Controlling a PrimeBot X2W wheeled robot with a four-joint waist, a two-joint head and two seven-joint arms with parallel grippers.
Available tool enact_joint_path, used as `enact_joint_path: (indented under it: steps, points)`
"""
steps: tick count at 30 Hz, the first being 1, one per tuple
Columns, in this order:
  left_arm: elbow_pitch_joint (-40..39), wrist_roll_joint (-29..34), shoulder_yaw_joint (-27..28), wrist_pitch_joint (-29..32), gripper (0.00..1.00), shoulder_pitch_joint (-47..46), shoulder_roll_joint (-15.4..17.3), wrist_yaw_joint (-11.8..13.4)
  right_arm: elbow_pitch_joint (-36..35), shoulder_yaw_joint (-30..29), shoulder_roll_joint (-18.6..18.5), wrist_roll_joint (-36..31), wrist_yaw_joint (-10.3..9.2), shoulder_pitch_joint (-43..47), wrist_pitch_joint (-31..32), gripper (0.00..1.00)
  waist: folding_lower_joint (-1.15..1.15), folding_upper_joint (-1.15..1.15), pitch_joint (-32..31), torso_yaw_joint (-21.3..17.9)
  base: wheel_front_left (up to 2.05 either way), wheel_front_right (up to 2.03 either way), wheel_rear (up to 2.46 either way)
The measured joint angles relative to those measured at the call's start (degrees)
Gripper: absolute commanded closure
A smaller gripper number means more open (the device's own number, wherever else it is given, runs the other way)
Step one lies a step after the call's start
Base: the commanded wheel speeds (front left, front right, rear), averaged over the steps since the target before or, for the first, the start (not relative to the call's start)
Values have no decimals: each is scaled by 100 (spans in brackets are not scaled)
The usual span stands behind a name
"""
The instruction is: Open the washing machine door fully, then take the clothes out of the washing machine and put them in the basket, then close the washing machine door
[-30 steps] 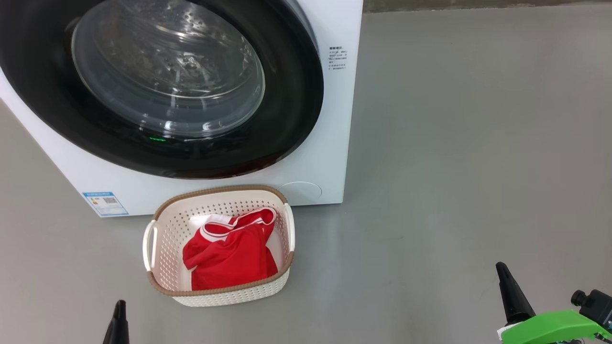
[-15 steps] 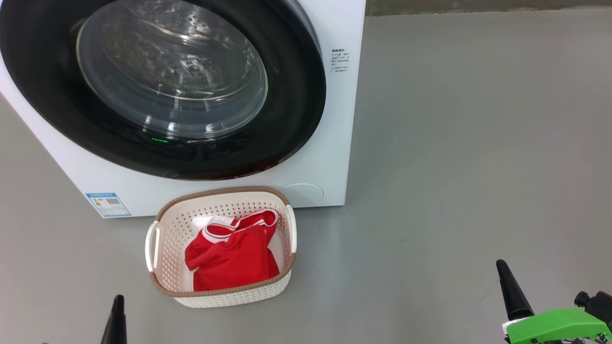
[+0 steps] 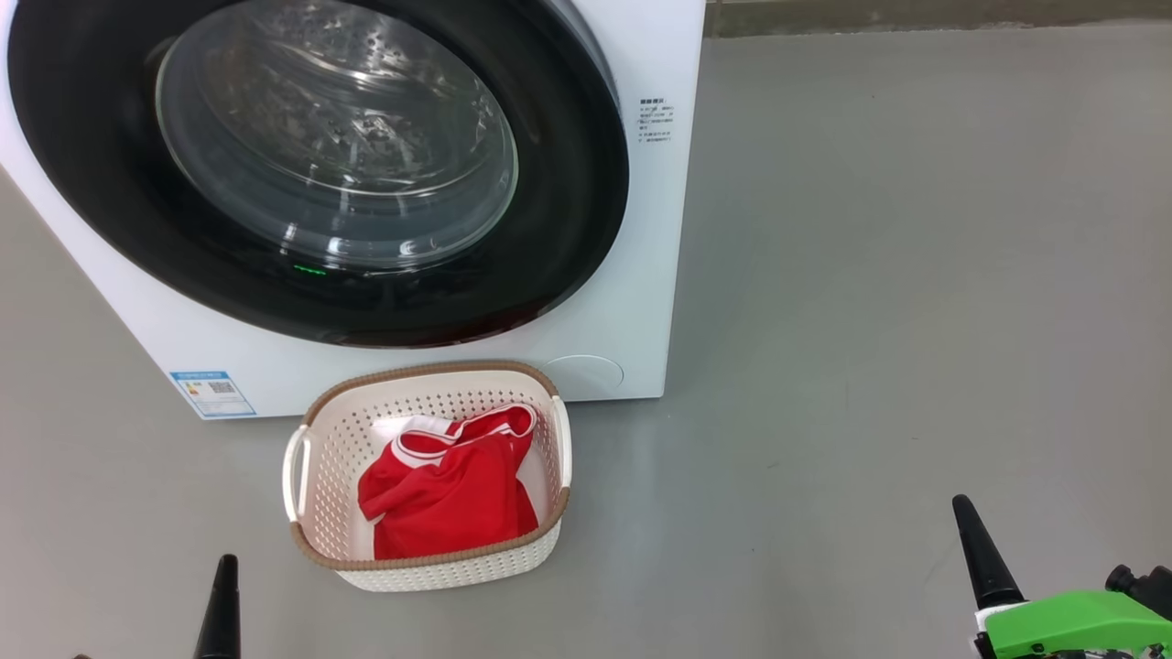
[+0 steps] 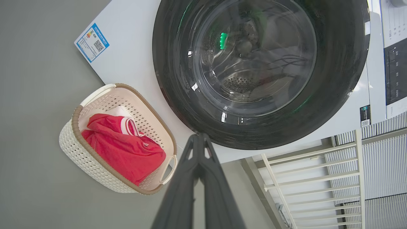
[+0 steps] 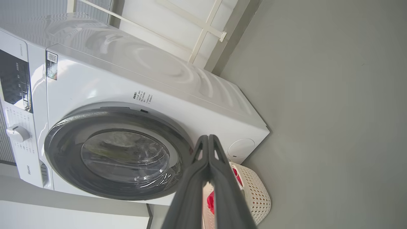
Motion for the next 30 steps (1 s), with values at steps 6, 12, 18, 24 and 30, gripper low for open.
enact_joint_path:
  steps: [6, 12, 18, 24, 30]
  points:
    - [-4, -319, 34, 93, 100, -13, -13, 0, -27, -35, 38, 338, 0, -1, 103, 100, 0, 0, -17, 14, 0, 0, 0]
    - [-7, -643, 74, 192, 100, -81, -24, 0, -51, -80, 75, 673, 0, -4, 202, 100, 0, 0, -34, 28, 0, 0, 0]
    - [-18, -972, 114, 272, 100, -128, -52, 0, -76, -155, 125, 1000, 0, -20, 302, 100, 0, 0, -51, 41, 0, 0, 0]
    - [-19, -1310, 155, 387, 100, -139, -71, 0, -119, -190, 163, 1330, 0, -88, 404, 100, 0, 0, -69, 55, 0, 0, 0]
    - [-27, -1645, 190, 480, 100, -238, -87, 0, -142, -222, 191, 1652, 0, -88, 503, 100, 0, 0, -85, 69, 0, 0, 0]
